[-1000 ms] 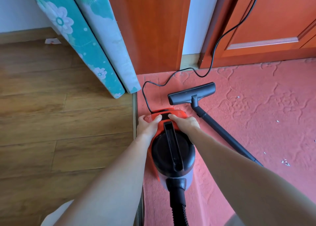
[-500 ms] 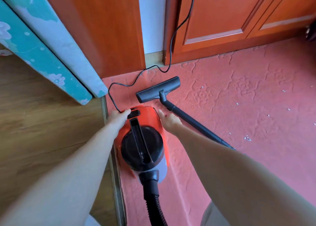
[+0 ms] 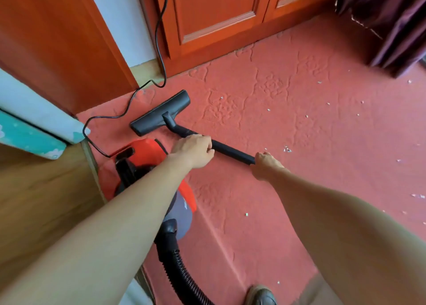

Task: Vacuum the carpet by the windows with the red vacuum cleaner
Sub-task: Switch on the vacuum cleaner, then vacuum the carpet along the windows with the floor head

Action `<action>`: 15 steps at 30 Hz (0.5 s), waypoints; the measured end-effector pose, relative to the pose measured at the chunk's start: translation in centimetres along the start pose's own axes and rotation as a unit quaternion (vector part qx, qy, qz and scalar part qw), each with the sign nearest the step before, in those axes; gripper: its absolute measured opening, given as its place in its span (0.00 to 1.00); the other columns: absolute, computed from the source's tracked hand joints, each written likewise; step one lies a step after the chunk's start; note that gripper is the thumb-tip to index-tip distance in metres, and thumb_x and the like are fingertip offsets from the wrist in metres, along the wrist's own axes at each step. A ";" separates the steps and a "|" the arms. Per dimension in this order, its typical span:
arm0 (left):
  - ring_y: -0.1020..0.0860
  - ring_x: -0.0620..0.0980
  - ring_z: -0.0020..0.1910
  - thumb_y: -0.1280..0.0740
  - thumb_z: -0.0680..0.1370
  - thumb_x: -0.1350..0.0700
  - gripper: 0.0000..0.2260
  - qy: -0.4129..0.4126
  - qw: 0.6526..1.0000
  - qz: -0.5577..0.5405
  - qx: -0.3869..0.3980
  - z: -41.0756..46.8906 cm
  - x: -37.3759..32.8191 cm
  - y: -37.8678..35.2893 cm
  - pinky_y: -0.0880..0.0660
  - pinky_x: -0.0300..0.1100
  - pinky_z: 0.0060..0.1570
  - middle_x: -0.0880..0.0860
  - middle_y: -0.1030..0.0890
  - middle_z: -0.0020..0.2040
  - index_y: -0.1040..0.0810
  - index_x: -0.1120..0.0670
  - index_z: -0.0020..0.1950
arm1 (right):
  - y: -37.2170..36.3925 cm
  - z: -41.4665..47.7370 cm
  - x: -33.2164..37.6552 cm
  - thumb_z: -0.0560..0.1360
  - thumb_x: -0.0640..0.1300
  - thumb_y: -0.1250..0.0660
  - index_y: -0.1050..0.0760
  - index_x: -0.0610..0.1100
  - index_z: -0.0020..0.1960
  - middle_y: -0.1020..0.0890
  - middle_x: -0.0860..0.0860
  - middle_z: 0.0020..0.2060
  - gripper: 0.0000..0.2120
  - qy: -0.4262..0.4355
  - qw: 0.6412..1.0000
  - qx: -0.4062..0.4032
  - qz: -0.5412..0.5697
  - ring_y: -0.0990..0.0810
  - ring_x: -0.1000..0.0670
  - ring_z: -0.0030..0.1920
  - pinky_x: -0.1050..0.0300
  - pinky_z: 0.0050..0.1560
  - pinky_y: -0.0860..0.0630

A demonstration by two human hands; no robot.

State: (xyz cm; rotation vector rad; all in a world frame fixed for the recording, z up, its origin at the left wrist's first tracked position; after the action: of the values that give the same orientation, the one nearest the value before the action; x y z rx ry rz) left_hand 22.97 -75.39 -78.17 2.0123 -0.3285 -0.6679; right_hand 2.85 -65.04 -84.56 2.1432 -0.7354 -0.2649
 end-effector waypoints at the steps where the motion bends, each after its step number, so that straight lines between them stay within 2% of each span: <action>1: 0.24 0.56 0.60 0.38 0.80 0.46 0.12 -0.006 1.000 0.017 0.023 0.3 -0.9 -1.0 0.27 0.48 0.58 0.52 0.22 0.59 0.23 0.49 0.58 | -0.1 -0.1 -0.9 0.79 0.47 0.41 0.32 0.40 0.69 0.29 0.42 0.65 0.20 -0.002 1.000 0.001 0.000 0.26 0.39 0.64 0.47 0.60 0.27; 6: 0.22 0.57 0.56 0.43 0.80 0.54 0.11 -0.038 0.986 0.094 0.135 1.1 -3.9 -5.5 0.24 0.51 0.56 0.53 0.21 0.60 0.22 0.50 0.57 | -0.8 -0.2 -4.4 0.79 0.46 0.42 0.35 0.42 0.70 0.30 0.44 0.64 0.20 -0.008 0.999 0.008 -0.031 0.26 0.39 0.63 0.47 0.56 0.27; 12: 0.22 0.58 0.56 0.44 0.81 0.53 0.12 -0.081 0.972 0.141 0.169 2.1 -6.5 -8.1 0.24 0.52 0.56 0.55 0.21 0.60 0.24 0.51 0.59 | -2.1 0.0 -8.1 0.78 0.44 0.42 0.37 0.42 0.70 0.29 0.43 0.64 0.21 -0.043 0.998 0.026 -0.032 0.26 0.39 0.64 0.45 0.61 0.27; 15: 0.21 0.58 0.55 0.43 0.79 0.56 0.12 -0.087 0.970 0.146 0.176 2.3 -7.0 -8.9 0.23 0.54 0.55 0.55 0.21 0.59 0.24 0.50 0.58 | -3.0 0.4 -9.8 0.77 0.41 0.42 0.36 0.42 0.70 0.29 0.44 0.63 0.21 -0.048 0.997 0.038 -0.043 0.25 0.40 0.62 0.44 0.61 0.26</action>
State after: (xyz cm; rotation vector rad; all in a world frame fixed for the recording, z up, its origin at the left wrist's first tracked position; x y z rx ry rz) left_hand 15.59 -69.07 -84.49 2.1791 -0.8831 -0.6322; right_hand -3.96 -58.05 -87.78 2.2494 -0.7182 -0.3930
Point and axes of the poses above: each hand's wrist, its own z-axis towards the middle knuckle, its own y-axis out of the back of the hand, x = y × z, the point moved 1 cm from there along z, towards the middle knuckle
